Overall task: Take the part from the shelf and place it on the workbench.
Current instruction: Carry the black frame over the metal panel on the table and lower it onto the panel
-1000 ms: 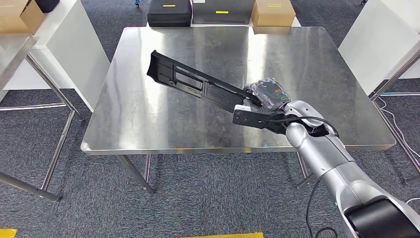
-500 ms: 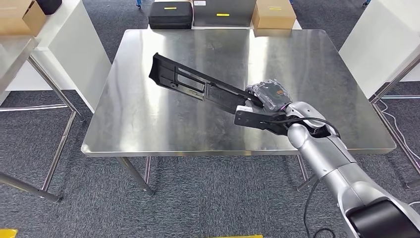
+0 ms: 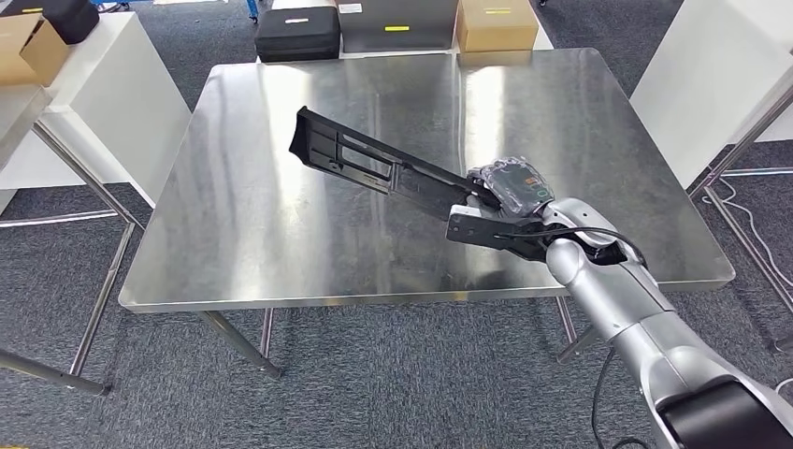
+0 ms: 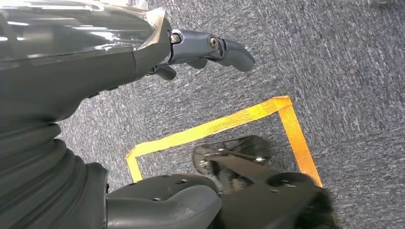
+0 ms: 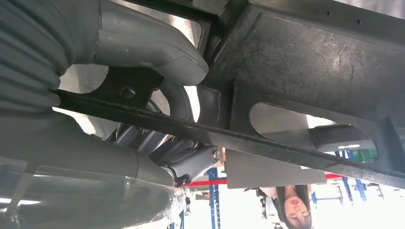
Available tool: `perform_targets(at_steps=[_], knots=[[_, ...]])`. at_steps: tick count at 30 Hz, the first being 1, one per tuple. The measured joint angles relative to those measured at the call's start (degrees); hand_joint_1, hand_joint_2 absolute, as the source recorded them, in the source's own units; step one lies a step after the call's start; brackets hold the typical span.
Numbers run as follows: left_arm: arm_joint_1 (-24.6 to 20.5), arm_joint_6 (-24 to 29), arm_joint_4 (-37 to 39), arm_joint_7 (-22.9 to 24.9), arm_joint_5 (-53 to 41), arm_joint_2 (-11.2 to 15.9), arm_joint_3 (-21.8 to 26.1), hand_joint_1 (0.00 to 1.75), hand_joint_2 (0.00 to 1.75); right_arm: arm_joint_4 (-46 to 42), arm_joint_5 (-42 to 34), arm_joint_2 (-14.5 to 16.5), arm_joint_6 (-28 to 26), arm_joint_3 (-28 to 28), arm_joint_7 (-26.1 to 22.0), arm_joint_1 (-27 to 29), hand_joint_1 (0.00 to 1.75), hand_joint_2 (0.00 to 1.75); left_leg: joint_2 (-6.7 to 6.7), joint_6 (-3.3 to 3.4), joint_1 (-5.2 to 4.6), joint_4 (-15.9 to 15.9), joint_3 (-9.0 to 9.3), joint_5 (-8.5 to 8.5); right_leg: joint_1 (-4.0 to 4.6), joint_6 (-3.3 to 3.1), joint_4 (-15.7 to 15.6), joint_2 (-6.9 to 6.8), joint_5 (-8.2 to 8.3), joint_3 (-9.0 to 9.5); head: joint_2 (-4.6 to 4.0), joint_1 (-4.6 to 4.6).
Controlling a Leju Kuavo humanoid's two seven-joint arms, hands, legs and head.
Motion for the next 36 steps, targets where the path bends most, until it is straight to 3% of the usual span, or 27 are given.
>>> perform_targets(at_steps=[2,4,7,9,10,12,14,15,17,18,20,22,24,26,28,29,30,31,33,35,36], knots=[[0.1,0.2,-0.3,0.1,0.3,0.1,-0.2,0.0,1.75,0.0,0.0,0.0,0.0,0.1,0.0,-0.1,1.75,1.75,-0.02,1.18,-0.38,-7.2,2.34,5.09,0.29,-0.07,-0.1,0.06,-0.74,0.98,0.0,0.01],[0.0,0.5,-0.7,0.2,0.5,0.4,-0.4,0.0,1.75,0.0,0.0,0.0,0.0,0.1,0.0,-0.4,1.75,1.75,0.07,2.31,-0.93,-13.5,5.12,7.49,0.67,0.22,-0.2,0.12,-1.42,1.61,0.0,0.08],[0.0,0.7,-1.2,0.3,0.7,0.6,-0.5,0.0,1.75,0.0,0.0,0.0,0.0,0.1,0.0,-0.5,1.75,1.75,0.13,3.13,-1.38,-15.9,6.51,6.83,0.88,1.19,-0.3,0.15,-1.48,2.27,0.0,0.06],[0.1,0.7,-1.4,0.3,0.8,0.6,-0.7,0.0,1.75,0.0,0.0,0.0,0.0,0.0,0.0,-0.5,1.75,1.75,0.05,3.62,-1.25,-16.7,7.75,6.75,1.01,1.68,1.2,0.09,-2.1,1.92,0.0,0.1],[0.0,0.7,-1.5,0.3,0.8,0.6,-0.8,0.0,1.75,0.0,0.0,0.0,0.0,0.0,0.0,-0.5,1.75,1.75,0.0,3.81,-1.17,-16.9,8.32,6.68,0.95,1.66,3.4,0.07,-3.1,0.81,0.0,0.13],[0.0,0.7,-1.7,0.3,0.8,0.7,-0.9,0.0,1.75,0.0,0.0,0.0,0.0,0.1,0.0,-0.5,1.75,1.75,-0.08,4.07,-1.15,-17.0,8.89,6.24,0.78,1.67,10.6,0.05,-5.67,-3.43,0.0,0.11],[0.0,0.7,-1.7,0.3,0.8,0.7,-1.0,0.0,1.75,0.0,0.0,-0.1,0.0,0.1,0.0,0.0,1.75,1.75,-0.26,4.04,-1.17,-16.9,9.47,5.62,0.62,2.07,15.7,0.05,-6.68,-7.46,0.0,0.1],[0.1,0.7,-1.7,0.3,0.8,0.7,-1.1,0.0,1.75,0.0,0.0,-0.1,0.0,0.1,0.0,0.2,1.75,1.75,-0.37,3.92,-1.17,-16.9,9.88,5.26,0.55,2.63,15.1,0.04,-5.65,-8.01,0.0,0.12],[0.2,0.8,-1.9,0.3,0.8,0.7,-1.2,0.0,1.75,0.0,0.0,-0.2,0.0,0.1,0.0,0.2,1.75,1.75,-0.47,3.54,-1.15,-16.8,10.85,4.41,0.33,3.88,7.8,-0.1,-0.94,-6.13,0.0,0.12],[0.2,0.9,-2.0,0.3,0.8,0.7,-1.3,0.0,1.75,0.0,0.0,-0.2,0.0,0.1,0.0,0.2,1.75,1.75,-0.49,3.24,-1.19,-16.7,11.3,3.96,0.38,3.97,3.8,-0.27,1.02,-4.92,0.0,0.12],[0.1,1.1,-2.2,0.4,0.9,0.7,-1.3,0.0,1.75,0.1,0.0,-0.2,0.0,0.2,0.0,0.1,1.75,1.75,-0.47,2.54,-1.3,-16.6,11.63,3.24,0.64,2.74,-0.7,-0.54,2.72,-3.23,0.0,0.23],[0.1,1.2,-2.4,0.5,0.9,0.7,-1.3,0.0,1.75,0.2,0.0,-0.2,0.0,0.2,0.0,0.2,1.75,1.75,-0.42,1.96,-1.37,-16.3,11.73,2.85,0.72,1.09,-1.1,-0.5,2.57,-2.73,0.0,0.27],[0.1,1.3,-2.6,0.5,1.0,0.9,-1.3,0.0,1.75,0.2,0.0,-0.2,0.0,0.2,0.0,0.1,1.75,1.75,-0.29,1.37,-1.24,-14.9,11.37,2.13,0.27,0.35,-1.3,-0.37,2.62,-2.1,0.0,0.18],[0.0,1.4,-2.9,0.5,1.1,1.0,-1.3,0.0,1.75,0.2,0.0,-0.1,0.0,0.2,0.0,-0.2,1.75,1.75,-0.14,0.63,-0.88,-9.8,8.63,0.21,-0.06,-0.19,-1.4,-0.26,2.3,-1.38,0.0,-0.01],[0.1,1.7,-3.1,0.4,1.4,1.0,-1.4,0.0,1.75,0.2,0.0,0.1,0.0,0.3,0.0,-0.1,1.75,1.75,-0.08,0.03,-0.52,-2.8,4.01,-2.36,-0.06,-0.49,-1.4,-0.17,1.79,-0.9,0.0,-0.19],[0.1,2.0,-3.1,0.3,1.6,1.0,-1.4,0.0,1.75,0.3,0.0,0.2,0.0,0.4,0.0,0.0,1.75,1.75,-0.06,-0.16,-0.39,-0.7,2.15,-2.78,-0.05,-0.5,-1.4,-0.13,1.47,-0.54,0.0,-0.17],[0.2,2.3,-3.2,0.0,1.8,1.0,-1.4,0.0,1.75,0.4,0.0,0.2,0.0,0.5,0.0,0.1,1.75,1.75,-0.04,-0.25,-0.28,-0.7,1.25,-1.89,-0.05,-0.43,-1.4,-0.08,1.12,-0.08,0.0,-0.19],[0.3,2.7,-3.3,-0.5,1.8,1.0,-1.4,0.0,1.75,0.4,0.0,0.2,0.0,0.6,0.0,0.1,1.75,1.75,-0.01,-0.24,-0.19,-2.8,1.38,0.28,-0.06,-0.3,-1.3,-0.04,0.74,0.46,0.0,-0.18],[0.2,4.3,-3.8,-2.7,1.7,1.2,-1.4,0.0,1.75,0.5,0.0,0.2,0.0,0.6,0.1,0.1,1.75,1.75,-0.01,0.09,-0.17,-10.4,3.68,5.92,-0.02,0.04,-1.4,0.0,-0.03,1.6,0.0,-0.15],[0.2,7.1,-4.7,-6.1,0.8,1.3,-1.3,0.0,1.75,0.5,0.0,0.0,-0.1,0.6,0.4,0.1,1.75,1.75,-0.03,0.7,-0.47,-15.5,5.47,8.12,0.19,0.55,-1.5,0.02,-0.6,2.01,0.0,-0.11],[0.2,9.0,-5.5,-7.9,0.1,1.4,-1.3,0.0,1.75,0.5,0.0,-0.3,-0.1,0.6,0.5,0.1,1.75,1.75,-0.05,0.85,-0.61,-16.1,5.73,8.01,0.47,0.69,-1.4,0.01,-0.91,1.94,0.0,-0.09]])
